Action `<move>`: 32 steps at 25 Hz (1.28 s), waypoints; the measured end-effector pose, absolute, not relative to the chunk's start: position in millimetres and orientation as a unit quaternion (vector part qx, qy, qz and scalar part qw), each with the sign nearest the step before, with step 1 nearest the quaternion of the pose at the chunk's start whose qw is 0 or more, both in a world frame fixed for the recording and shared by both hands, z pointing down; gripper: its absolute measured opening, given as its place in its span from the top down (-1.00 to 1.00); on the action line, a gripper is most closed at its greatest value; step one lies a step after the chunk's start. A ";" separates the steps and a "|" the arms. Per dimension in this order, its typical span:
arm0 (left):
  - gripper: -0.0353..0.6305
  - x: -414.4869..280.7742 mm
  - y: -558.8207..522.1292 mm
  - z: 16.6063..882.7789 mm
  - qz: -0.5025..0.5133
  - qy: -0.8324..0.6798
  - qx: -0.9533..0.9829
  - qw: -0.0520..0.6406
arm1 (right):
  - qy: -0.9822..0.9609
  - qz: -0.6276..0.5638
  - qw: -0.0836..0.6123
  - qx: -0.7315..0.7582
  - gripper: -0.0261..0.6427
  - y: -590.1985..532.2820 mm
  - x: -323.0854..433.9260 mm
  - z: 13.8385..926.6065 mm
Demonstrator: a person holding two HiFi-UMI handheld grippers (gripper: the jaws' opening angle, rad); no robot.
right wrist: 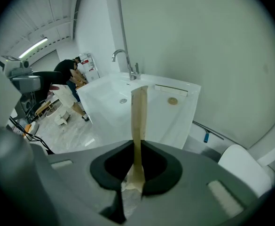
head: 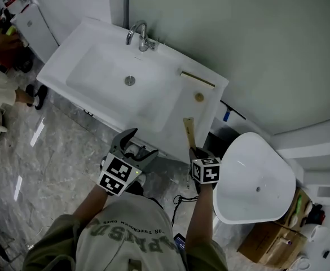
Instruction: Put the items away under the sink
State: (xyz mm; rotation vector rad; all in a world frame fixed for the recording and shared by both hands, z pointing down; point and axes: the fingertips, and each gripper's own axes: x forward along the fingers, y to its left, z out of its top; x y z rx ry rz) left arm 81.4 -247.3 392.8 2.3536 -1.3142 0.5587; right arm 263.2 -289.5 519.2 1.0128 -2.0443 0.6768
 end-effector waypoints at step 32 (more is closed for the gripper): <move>-0.20 -35.2 -20.4 421.1 0.207 -0.479 0.819 0.238 | -0.809 0.228 0.389 0.377 0.81 -83.7 142.4 523.4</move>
